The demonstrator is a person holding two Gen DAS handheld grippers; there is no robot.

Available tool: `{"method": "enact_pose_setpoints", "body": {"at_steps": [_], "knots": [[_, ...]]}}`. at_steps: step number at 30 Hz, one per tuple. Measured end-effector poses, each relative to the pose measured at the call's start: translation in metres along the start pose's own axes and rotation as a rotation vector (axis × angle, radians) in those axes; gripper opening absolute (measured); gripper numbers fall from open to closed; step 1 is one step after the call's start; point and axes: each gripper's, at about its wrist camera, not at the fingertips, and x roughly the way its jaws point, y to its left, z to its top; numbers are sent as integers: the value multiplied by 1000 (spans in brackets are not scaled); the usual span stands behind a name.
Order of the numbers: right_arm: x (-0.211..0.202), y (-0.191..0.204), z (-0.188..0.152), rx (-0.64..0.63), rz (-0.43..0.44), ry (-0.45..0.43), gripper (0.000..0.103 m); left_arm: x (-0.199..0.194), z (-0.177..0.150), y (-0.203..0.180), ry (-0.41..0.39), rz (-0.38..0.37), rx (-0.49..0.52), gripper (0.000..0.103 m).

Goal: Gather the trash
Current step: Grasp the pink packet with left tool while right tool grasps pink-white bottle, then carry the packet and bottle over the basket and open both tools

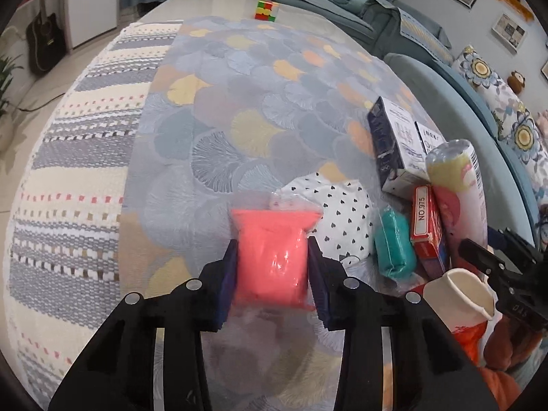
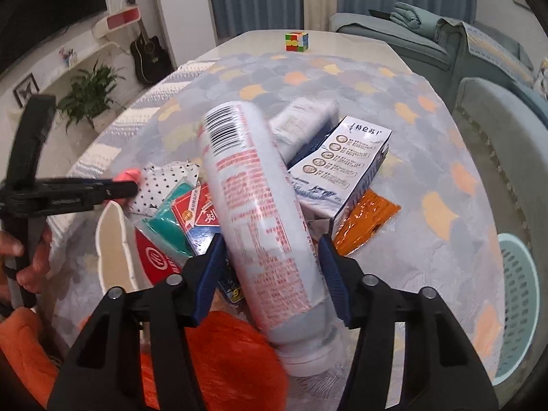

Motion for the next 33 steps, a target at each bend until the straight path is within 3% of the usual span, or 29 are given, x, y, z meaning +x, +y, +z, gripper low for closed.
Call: {"method": "enact_pose_setpoints", "body": {"at_steps": [7, 14, 25, 33], "knots": [[-28, -7, 1, 46, 0, -88, 47, -29, 9, -17, -104, -42, 26, 35], [-73, -33, 13, 118, -42, -210, 45, -72, 29, -74, -238, -118, 129, 35], [-149, -116, 10, 268, -206, -330, 45, -91, 70, -212, -301, -259, 350, 35], [-174, -205, -21, 437, -373, -299, 45, -68, 73, -328, -292, -333, 531, 35]]}}
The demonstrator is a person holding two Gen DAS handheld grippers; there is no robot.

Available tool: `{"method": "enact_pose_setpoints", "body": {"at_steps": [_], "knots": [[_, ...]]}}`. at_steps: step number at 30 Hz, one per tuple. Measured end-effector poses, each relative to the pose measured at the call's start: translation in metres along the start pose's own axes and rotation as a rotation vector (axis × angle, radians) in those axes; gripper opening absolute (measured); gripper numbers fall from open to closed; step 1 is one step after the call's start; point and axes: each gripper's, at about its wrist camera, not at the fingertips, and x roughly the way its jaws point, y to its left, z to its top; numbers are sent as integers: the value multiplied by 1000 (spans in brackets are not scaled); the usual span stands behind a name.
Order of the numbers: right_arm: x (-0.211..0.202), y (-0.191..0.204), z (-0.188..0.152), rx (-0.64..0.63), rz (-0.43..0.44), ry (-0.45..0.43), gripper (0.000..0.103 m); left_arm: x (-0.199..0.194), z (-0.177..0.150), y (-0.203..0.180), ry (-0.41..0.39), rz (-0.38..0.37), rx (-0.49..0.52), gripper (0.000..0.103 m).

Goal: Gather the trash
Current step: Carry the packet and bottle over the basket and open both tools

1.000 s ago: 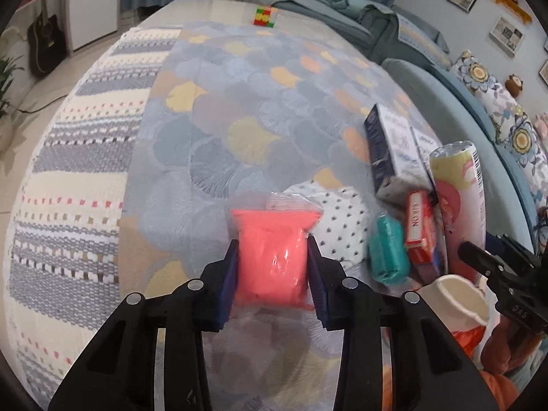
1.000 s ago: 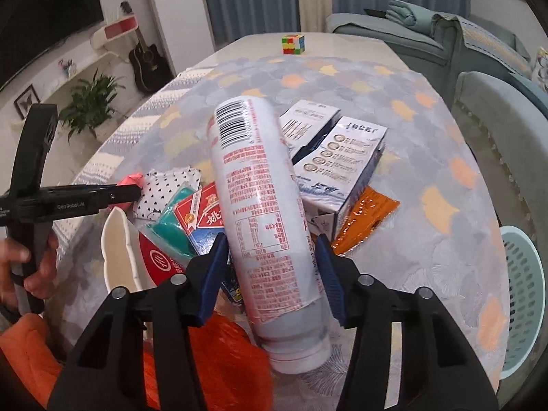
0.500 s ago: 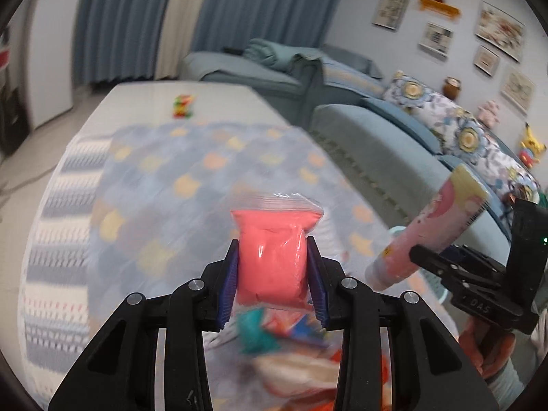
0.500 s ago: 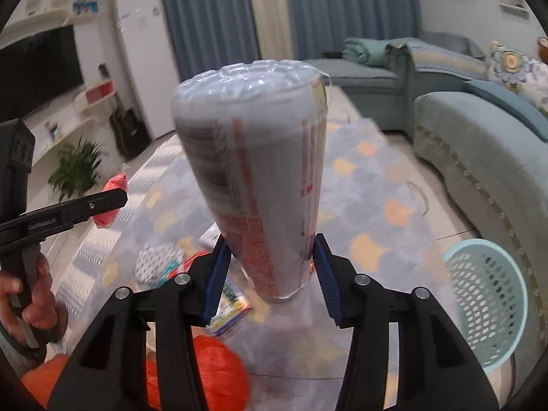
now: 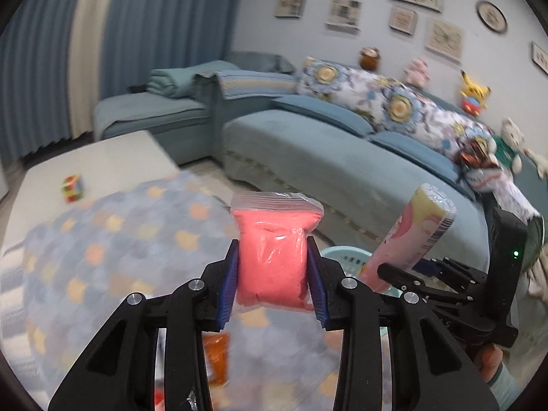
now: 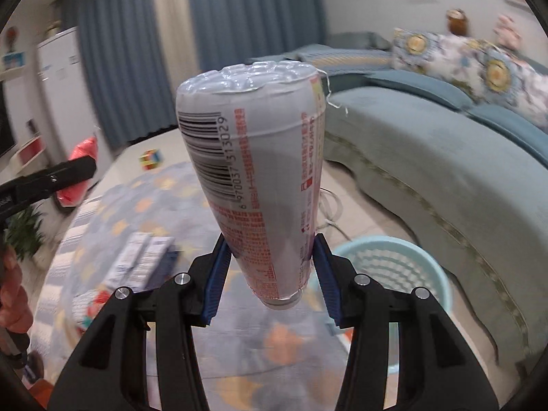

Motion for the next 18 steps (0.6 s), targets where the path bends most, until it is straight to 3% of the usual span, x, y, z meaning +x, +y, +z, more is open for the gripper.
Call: {"method": "enact_pose_setpoints", "body": {"at_steps": [5, 11, 18], "knots": [[33, -46, -17, 101, -112, 127, 45, 56, -7, -34, 65, -85, 35, 35], [69, -79, -50, 168, -207, 262, 45, 129, -34, -49, 219, -165, 26, 35], [94, -98, -75, 208, -287, 356, 46, 174, -51, -62, 304, -218, -7, 36]]}}
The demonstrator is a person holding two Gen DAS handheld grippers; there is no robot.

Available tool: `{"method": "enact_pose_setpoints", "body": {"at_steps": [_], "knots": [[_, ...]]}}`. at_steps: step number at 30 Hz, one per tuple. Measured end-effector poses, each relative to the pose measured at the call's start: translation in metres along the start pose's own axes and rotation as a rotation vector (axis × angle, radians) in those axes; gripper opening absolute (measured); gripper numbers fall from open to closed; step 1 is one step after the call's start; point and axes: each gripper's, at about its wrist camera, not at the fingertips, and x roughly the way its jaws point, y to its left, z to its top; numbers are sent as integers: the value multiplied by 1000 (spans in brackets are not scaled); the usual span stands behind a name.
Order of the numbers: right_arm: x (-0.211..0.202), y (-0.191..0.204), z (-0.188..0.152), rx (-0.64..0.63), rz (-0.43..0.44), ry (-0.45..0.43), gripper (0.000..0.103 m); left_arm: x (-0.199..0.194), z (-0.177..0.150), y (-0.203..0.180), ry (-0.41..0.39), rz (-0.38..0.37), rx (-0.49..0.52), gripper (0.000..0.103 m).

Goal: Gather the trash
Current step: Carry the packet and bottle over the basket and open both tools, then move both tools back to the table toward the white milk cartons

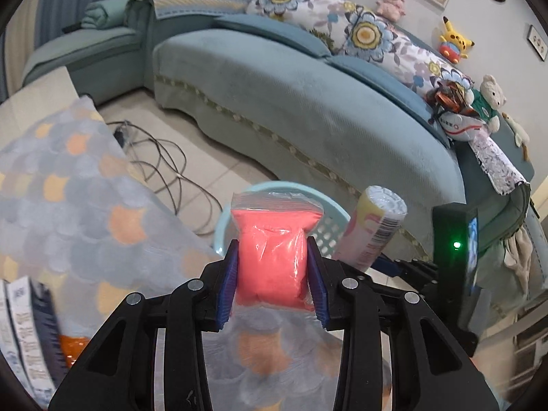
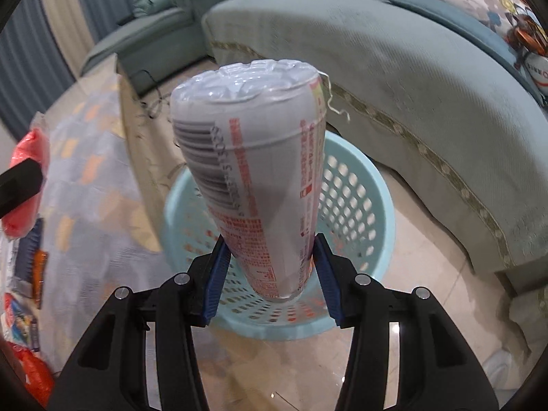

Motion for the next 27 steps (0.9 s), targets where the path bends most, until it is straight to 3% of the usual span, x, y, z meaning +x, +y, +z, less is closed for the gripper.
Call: {"method": "enact_pose_setpoints", "body": {"at_steps": [2, 3, 4, 5, 17, 27], "knots": [[8, -4, 1, 14, -6, 31, 46, 5, -1, -2, 7, -14, -2, 45], [11, -6, 1, 19, 0, 39, 47, 8, -2, -2, 15, -22, -8, 58], [13, -8, 1, 29, 5, 37, 47, 8, -3, -2, 11, -22, -10, 65], [12, -9, 2, 34, 3, 29, 47, 6, -4, -2, 8, -19, -6, 66], [-3, -19, -3, 64, 27, -27, 51, -34, -4, 7, -51, -14, -15, 66], [-74, 23, 6, -43, 102, -195, 51, -119, -1, 18, -203, -9, -74, 66]]}}
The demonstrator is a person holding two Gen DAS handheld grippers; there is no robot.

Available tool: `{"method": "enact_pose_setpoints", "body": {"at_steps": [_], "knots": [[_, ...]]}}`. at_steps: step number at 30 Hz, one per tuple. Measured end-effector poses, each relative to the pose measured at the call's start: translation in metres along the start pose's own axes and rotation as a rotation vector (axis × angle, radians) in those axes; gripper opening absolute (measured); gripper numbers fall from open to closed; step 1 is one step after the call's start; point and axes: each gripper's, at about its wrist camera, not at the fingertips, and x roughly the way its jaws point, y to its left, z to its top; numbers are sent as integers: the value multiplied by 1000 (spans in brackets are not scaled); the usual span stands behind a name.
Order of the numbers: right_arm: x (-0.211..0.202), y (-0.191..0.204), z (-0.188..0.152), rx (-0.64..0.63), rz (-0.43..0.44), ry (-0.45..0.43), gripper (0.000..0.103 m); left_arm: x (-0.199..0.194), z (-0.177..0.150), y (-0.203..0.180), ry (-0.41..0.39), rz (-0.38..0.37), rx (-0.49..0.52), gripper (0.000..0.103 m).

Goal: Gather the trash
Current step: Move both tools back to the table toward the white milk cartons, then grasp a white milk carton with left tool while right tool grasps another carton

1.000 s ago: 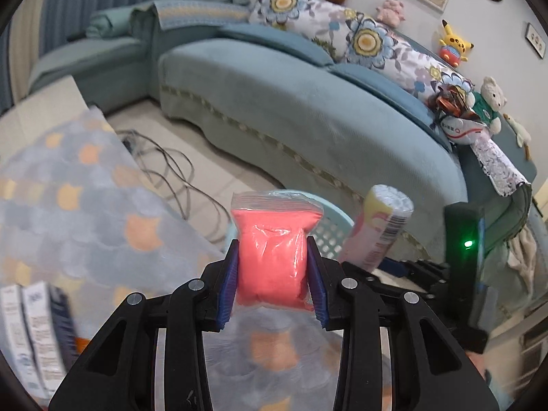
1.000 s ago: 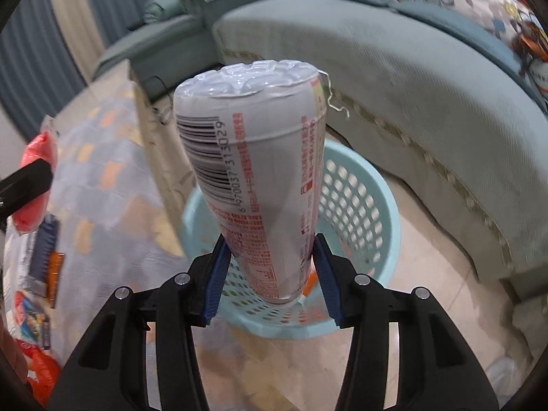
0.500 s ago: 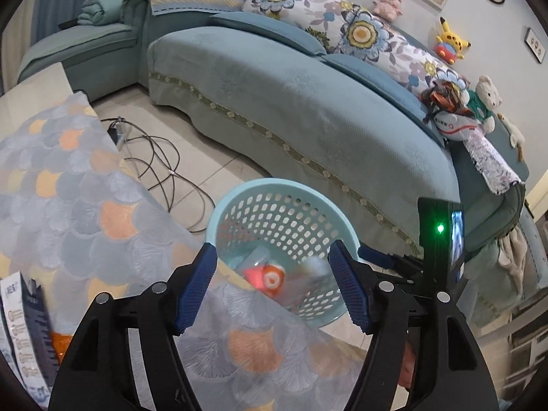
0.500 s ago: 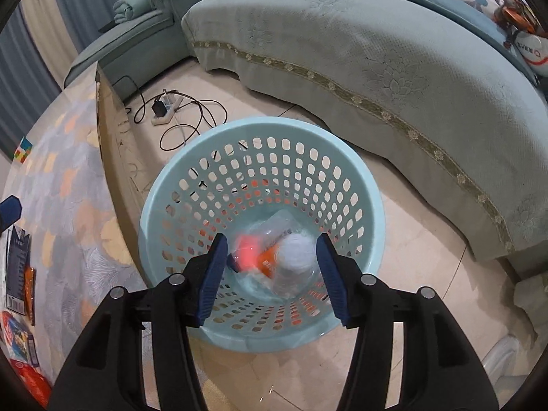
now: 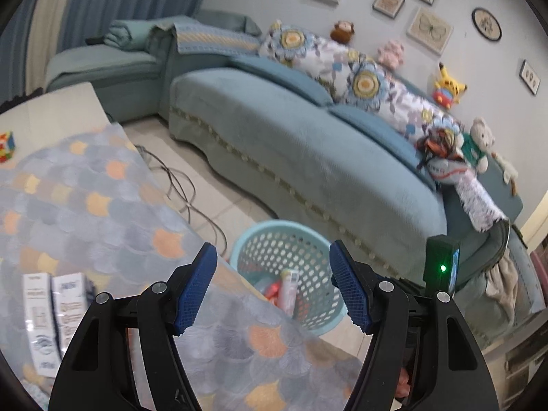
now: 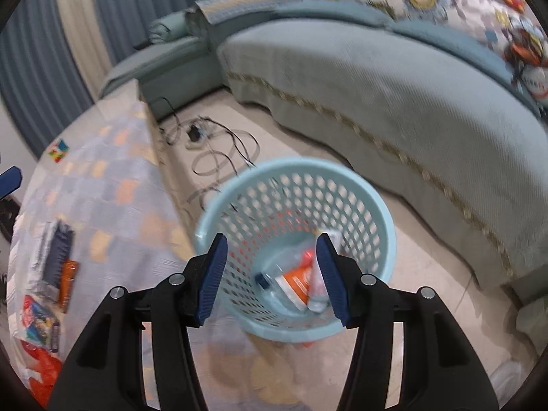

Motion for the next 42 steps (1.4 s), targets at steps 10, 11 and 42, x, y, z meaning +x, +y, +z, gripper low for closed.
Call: {"method": "enact_pose_setpoints", "body": {"at_steps": [10, 11, 42], "knots": [[-48, 76, 12, -106, 130, -114, 55, -103, -3, 71, -159, 145, -137, 70], [-49, 84, 11, -118, 141, -121, 55, -110, -6, 83, -168, 183, -148, 70], [1, 214, -29, -331, 288, -27, 57, -14, -64, 240, 374, 358, -308, 70]]}}
